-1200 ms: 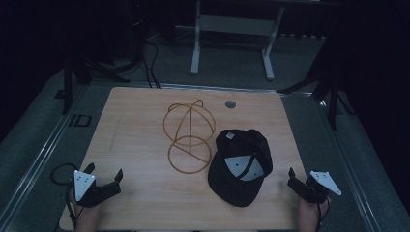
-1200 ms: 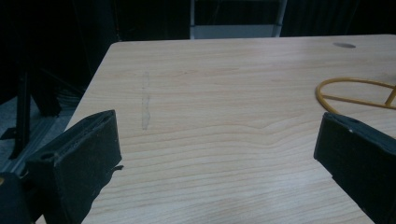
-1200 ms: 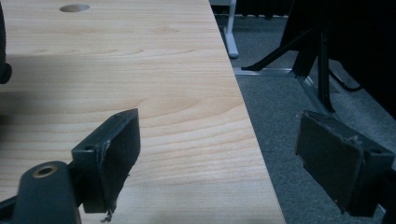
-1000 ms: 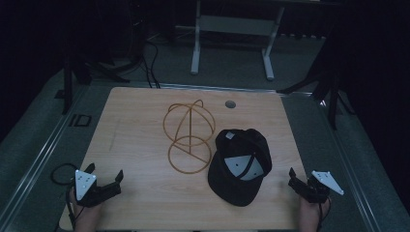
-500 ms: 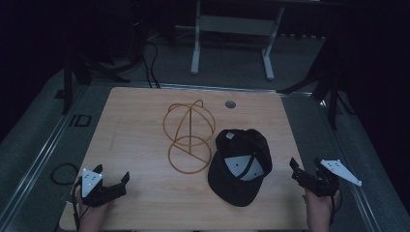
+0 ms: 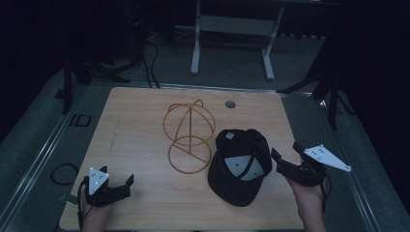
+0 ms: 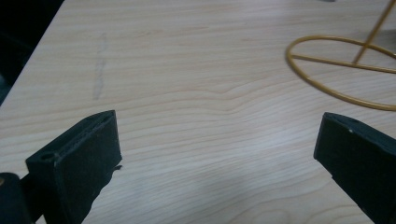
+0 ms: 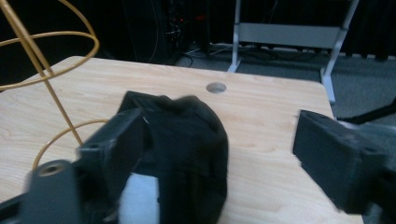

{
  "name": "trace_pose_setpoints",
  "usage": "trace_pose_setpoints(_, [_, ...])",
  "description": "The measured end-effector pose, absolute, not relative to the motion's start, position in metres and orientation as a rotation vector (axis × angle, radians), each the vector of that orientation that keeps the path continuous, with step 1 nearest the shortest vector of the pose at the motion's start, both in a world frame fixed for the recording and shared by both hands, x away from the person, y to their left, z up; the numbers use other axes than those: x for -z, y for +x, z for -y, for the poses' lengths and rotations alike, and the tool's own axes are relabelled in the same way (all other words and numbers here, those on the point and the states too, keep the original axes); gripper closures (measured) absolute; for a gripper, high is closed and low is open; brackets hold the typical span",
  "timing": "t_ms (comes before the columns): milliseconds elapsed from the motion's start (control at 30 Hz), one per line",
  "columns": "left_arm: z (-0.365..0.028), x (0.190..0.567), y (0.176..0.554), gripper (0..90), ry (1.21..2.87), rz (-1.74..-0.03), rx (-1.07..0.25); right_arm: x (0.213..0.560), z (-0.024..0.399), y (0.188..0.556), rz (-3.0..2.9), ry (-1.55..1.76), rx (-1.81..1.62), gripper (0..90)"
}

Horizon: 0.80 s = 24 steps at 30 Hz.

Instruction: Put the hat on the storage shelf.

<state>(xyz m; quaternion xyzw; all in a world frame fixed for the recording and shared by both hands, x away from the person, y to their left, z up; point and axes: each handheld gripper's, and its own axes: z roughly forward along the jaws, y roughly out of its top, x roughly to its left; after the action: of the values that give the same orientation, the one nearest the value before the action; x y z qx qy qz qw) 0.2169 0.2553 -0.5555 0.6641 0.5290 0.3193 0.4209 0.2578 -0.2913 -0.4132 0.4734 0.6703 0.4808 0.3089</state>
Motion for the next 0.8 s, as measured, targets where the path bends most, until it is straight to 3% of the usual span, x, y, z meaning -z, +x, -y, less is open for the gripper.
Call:
trace_pose_setpoints(33, [-0.254,0.555,0.216,1.1,1.67,-1.306,-0.792,0.412,0.288,0.258,-1.783,1.246,-1.273,21.2])
trace_pose_setpoints(100, [-0.25,0.554,0.216,1.1,1.68,-1.296,-0.792,0.412,0.28,0.261,-1.795,1.235,-1.278,30.4])
trace_pose_setpoints(300, [-0.244,0.554,0.216,1.1,1.718,-1.267,-0.752,0.435,0.264,0.281,-1.921,1.281,-1.134,31.1])
trace_pose_setpoints(433, [-0.242,0.553,0.216,1.1,1.717,-1.265,-0.749,0.46,0.261,0.296,-1.972,1.353,-1.03,38.5])
trace_pose_setpoints(800, [-0.24,0.554,0.218,1.2,1.733,-1.256,-0.725,0.482,0.263,0.308,-2.001,1.39,-0.903,82.7])
